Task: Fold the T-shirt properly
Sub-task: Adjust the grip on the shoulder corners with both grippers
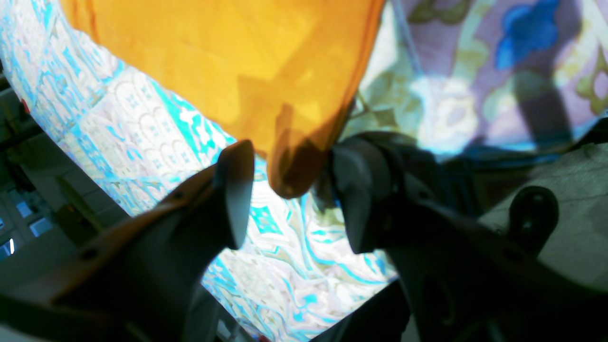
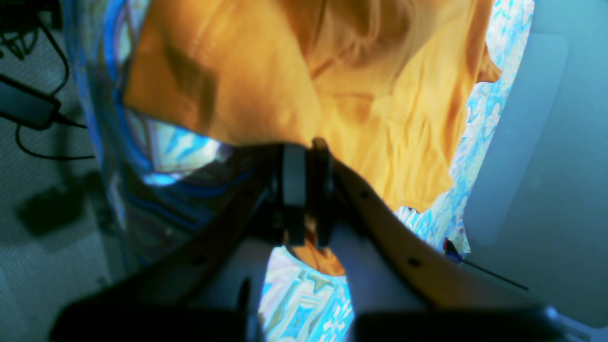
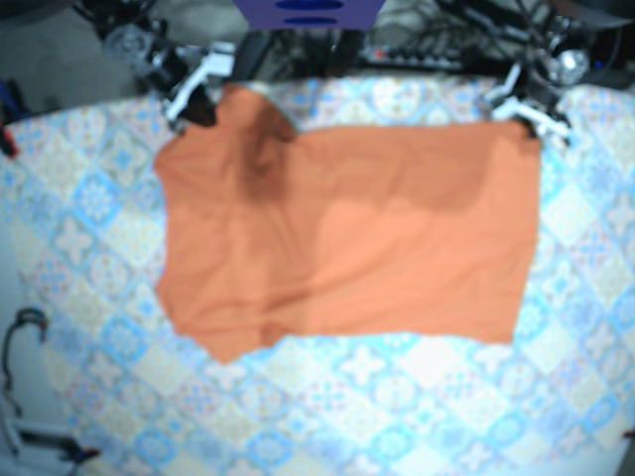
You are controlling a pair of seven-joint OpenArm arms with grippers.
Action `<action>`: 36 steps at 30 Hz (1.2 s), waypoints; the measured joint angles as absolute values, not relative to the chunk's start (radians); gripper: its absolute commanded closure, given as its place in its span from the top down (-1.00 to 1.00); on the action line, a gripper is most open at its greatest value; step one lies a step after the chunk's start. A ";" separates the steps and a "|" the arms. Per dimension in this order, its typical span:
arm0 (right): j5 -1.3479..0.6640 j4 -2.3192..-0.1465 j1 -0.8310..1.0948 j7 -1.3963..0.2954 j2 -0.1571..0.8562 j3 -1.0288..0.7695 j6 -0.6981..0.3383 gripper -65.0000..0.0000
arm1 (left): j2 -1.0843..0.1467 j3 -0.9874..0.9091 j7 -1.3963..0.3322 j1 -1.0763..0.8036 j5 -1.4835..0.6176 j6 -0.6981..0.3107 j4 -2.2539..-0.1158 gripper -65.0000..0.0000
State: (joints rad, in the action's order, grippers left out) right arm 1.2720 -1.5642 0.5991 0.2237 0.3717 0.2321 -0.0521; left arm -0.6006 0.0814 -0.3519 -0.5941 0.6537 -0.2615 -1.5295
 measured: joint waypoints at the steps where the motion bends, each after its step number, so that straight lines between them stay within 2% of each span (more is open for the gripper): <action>1: 1.272 -1.564 0.601 0.224 0.372 0.232 -0.052 -0.92 | -0.602 0.081 -0.354 -0.587 0.654 -0.268 -1.528 -0.07; 30: 1.272 -1.564 0.608 0.224 0.372 0.232 -0.052 -0.92 | -0.615 0.082 -0.426 -0.555 0.647 -0.312 -1.587 -0.07; 36: 1.272 -1.564 0.612 0.224 0.372 0.232 -0.055 -0.92 | -0.617 0.081 -0.415 -0.541 0.651 -0.283 -1.659 -0.07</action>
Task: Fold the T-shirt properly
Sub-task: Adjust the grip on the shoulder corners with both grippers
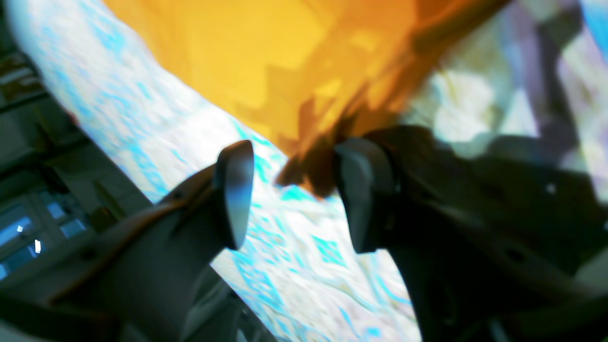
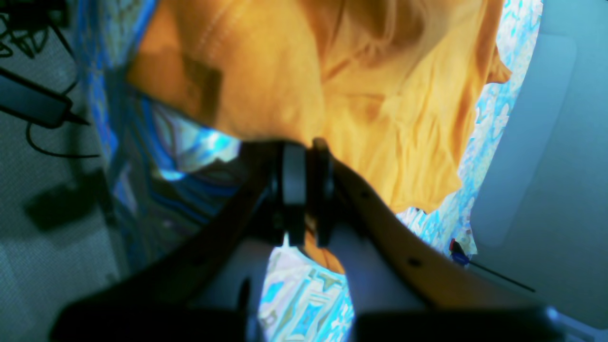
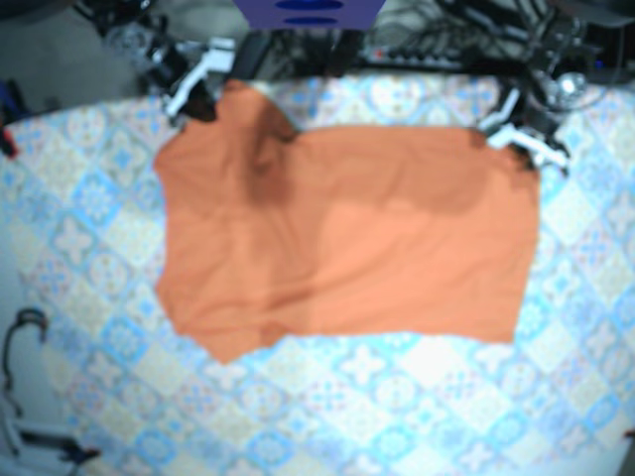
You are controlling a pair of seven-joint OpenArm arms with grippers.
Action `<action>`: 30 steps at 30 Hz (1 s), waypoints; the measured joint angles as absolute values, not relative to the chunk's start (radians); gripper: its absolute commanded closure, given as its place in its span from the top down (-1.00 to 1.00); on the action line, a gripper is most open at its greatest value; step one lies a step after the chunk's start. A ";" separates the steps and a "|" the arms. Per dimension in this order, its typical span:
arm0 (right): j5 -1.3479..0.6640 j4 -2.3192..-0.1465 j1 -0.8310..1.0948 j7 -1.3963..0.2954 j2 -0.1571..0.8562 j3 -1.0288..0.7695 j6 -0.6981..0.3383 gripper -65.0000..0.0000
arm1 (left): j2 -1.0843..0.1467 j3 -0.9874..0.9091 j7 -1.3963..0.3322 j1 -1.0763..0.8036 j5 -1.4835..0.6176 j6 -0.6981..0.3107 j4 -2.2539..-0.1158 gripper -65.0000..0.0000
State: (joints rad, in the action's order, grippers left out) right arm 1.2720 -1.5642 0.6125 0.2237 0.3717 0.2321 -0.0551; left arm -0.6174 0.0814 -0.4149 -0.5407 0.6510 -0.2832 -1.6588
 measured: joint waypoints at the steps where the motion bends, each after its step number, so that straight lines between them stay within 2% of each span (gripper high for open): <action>1: 1.272 -1.564 0.612 0.224 0.373 0.232 -0.055 -0.92 | -0.618 0.081 -0.416 -0.541 0.651 -0.282 -1.666 -0.07; 21: 1.272 -1.564 0.613 0.224 0.372 0.232 -0.055 -0.92 | -0.616 0.082 -0.419 -0.595 0.654 -0.283 -1.665 -0.07; 30: 1.272 -1.564 0.613 0.224 0.372 0.232 -0.055 -0.92 | -0.617 0.082 -0.416 -0.579 0.654 -0.282 -1.569 -0.07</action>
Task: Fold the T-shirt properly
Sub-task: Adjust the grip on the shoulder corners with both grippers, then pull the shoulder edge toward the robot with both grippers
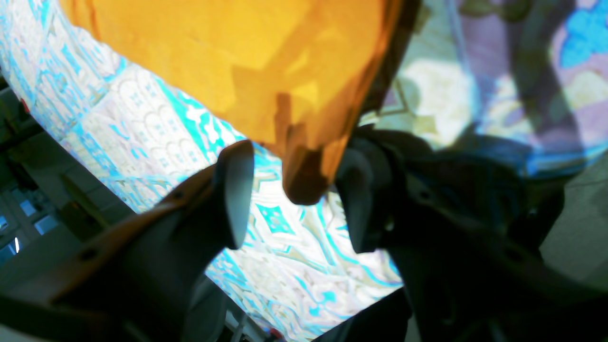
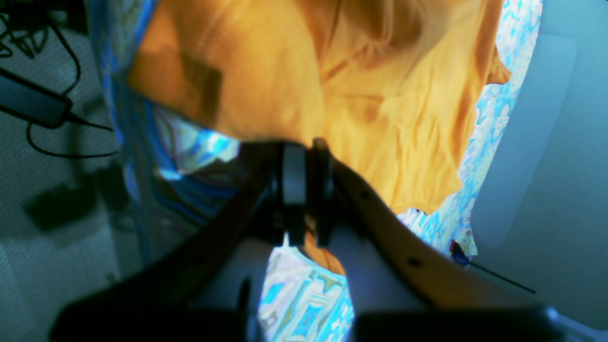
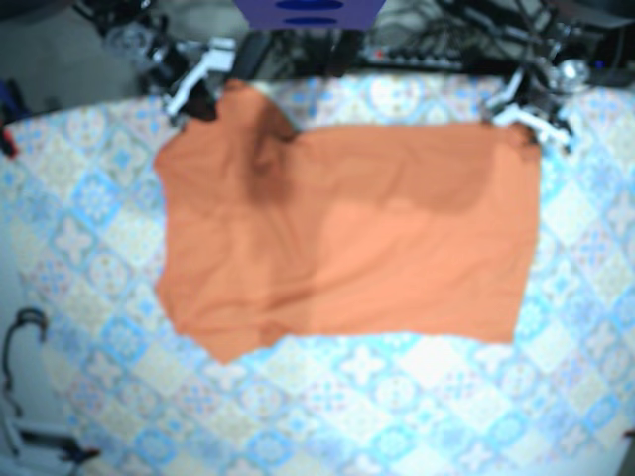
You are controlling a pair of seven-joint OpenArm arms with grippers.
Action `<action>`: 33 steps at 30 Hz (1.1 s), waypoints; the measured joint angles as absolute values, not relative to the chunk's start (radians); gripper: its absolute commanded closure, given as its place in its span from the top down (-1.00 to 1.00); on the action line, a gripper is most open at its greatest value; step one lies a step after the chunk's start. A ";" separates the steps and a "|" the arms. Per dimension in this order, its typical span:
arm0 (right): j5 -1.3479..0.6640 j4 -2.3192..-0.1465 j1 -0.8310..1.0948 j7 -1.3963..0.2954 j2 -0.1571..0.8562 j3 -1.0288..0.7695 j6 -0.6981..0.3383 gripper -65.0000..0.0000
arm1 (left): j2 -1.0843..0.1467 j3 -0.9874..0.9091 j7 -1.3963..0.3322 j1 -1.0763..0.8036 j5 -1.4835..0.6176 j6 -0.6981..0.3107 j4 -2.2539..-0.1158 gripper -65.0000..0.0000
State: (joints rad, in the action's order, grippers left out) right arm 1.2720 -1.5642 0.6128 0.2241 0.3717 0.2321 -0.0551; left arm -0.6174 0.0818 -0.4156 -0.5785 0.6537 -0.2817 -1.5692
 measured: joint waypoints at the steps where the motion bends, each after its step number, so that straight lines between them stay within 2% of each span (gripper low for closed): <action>1: 1.272 -1.564 0.613 0.224 0.372 0.232 -0.055 -0.92 | -0.617 0.082 -0.416 -0.572 0.654 -0.282 -1.565 -0.07; 13: 1.272 -1.564 0.613 0.224 0.371 0.232 -0.055 -0.92 | -0.618 0.082 -0.415 -0.544 0.652 -0.285 -1.559 -0.09; 16: 1.272 -1.564 0.613 0.224 0.372 0.232 -0.055 -0.92 | -0.617 0.083 -0.415 -0.544 0.652 -0.285 -1.559 -0.31; 21: 1.272 -1.547 0.613 0.224 0.371 0.232 -0.055 -0.92 | -0.617 0.083 -0.415 -0.543 0.651 -0.285 -1.559 -0.94; 22: 1.271 -1.541 0.613 0.224 0.371 0.232 -0.053 -0.92 | -0.617 0.083 -0.415 -0.543 0.653 -0.285 -1.559 -1.00; 33: 1.272 -1.537 0.612 0.224 0.372 0.232 -0.055 -1.00 | -0.615 0.088 -0.416 -0.546 0.658 -0.285 -1.559 -1.00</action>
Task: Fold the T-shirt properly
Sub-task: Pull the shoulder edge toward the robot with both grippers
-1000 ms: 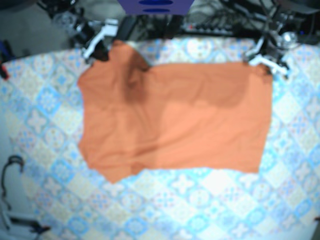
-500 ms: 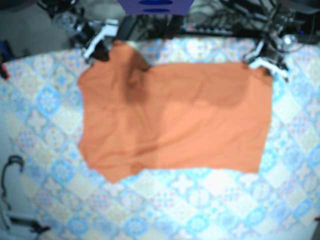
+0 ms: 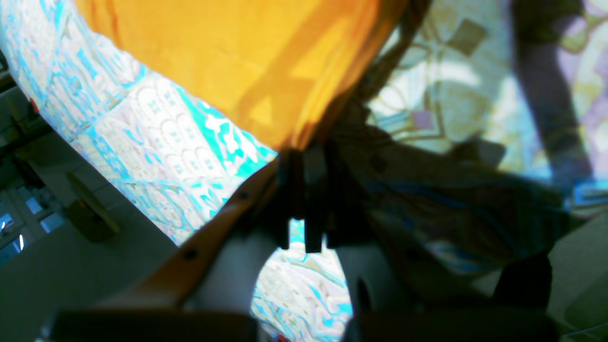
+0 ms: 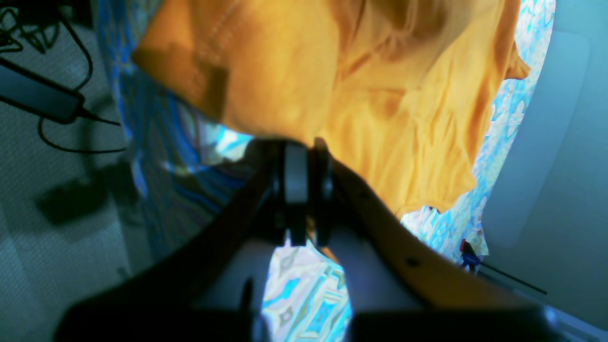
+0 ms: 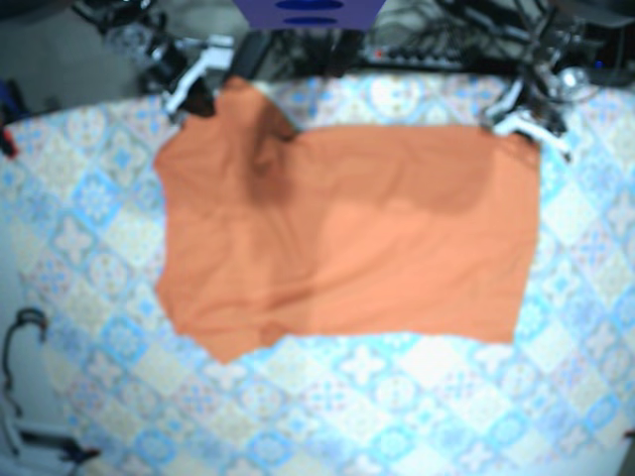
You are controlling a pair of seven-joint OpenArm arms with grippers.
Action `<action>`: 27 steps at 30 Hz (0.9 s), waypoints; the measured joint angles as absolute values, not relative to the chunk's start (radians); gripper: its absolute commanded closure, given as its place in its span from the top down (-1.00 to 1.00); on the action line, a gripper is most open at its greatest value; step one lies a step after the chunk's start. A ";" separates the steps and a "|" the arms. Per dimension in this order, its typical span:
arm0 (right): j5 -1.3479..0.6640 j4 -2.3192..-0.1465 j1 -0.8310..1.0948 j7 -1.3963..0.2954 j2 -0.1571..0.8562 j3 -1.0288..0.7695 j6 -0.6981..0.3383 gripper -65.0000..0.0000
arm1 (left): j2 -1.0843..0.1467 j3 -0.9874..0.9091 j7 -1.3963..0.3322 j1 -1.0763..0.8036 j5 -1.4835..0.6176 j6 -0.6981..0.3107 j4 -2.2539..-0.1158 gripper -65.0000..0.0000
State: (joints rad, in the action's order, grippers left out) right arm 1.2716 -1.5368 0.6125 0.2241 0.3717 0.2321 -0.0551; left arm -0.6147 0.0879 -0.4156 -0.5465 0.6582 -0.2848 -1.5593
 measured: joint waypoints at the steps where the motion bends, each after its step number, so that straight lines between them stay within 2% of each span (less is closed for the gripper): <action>1: 1.272 -1.537 0.612 0.224 0.372 0.232 -0.055 -1.00 | -0.615 0.088 -0.416 -0.546 0.658 -0.285 -1.559 -1.00; 11: 1.264 -1.569 0.653 0.224 0.371 0.223 -0.054 -1.00 | -0.620 0.078 -0.375 -0.595 0.654 -0.281 -1.575 -1.00; 27: 1.200 -1.594 0.725 0.231 0.376 0.153 -0.051 -1.00 | -0.623 -0.092 -0.280 -0.769 0.598 -0.284 -1.713 -1.00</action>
State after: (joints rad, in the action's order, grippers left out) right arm 1.1999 -1.5944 0.7246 0.2314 0.3759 0.1532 -0.0505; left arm -0.6228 -0.0921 -0.2802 -0.7692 0.5976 -0.2836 -1.7130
